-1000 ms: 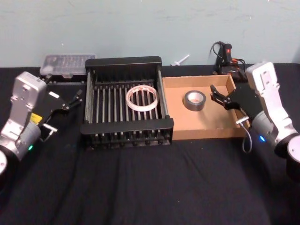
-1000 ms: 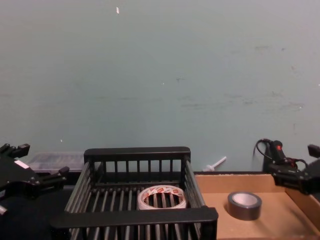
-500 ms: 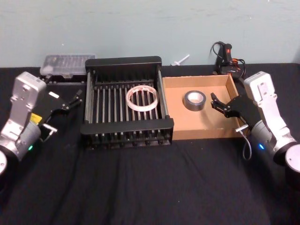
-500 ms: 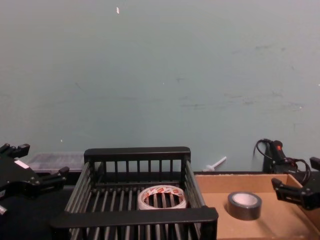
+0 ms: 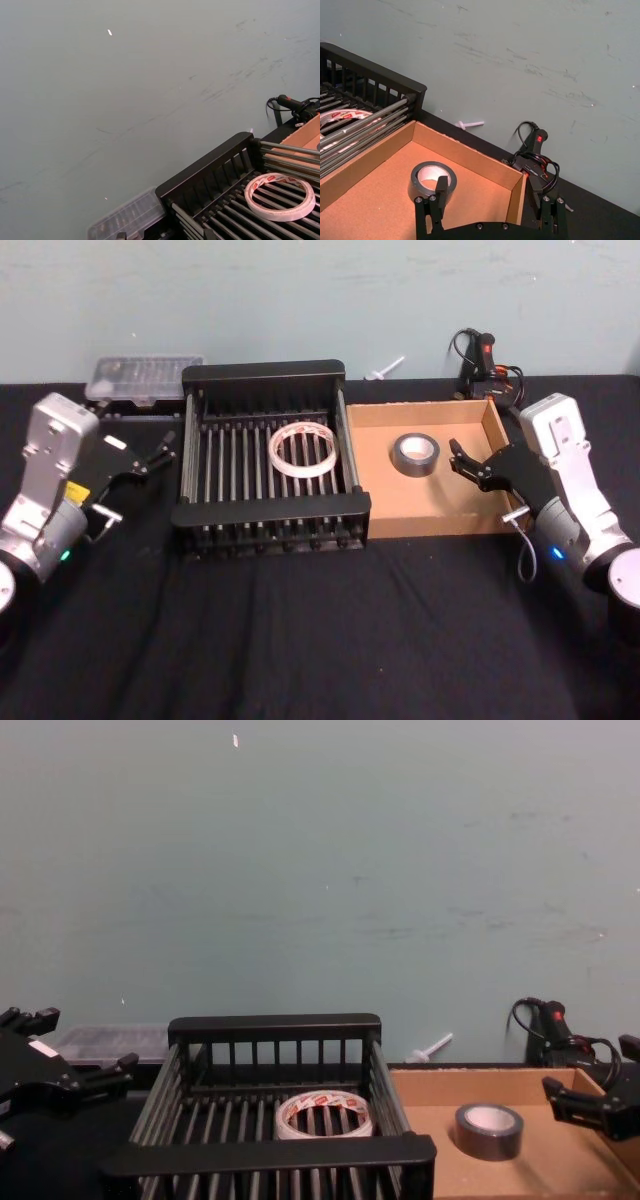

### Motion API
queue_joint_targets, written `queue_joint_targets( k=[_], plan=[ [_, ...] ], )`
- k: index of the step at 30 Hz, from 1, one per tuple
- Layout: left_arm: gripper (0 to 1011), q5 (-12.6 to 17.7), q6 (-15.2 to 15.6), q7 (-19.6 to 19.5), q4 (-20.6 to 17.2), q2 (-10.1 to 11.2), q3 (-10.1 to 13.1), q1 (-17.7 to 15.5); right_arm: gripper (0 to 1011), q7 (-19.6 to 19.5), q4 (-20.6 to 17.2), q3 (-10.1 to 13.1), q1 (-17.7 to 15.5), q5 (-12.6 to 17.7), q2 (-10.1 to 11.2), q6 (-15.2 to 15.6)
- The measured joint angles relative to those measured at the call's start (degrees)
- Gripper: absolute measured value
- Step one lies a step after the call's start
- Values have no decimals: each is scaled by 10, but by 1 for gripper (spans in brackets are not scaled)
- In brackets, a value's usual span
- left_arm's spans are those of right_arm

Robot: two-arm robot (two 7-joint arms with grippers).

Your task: Pick up the white tape and place it into the black box , Pick up the silver tape and place it into the brown box.

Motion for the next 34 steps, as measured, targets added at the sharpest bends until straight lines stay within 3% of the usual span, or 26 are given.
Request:
queue_joint_targets(
  k=[34],
  plan=[
    [1001,0,0,0,0,0,0,0,1002,0,-1,-1,0,1,1,1]
  ],
)
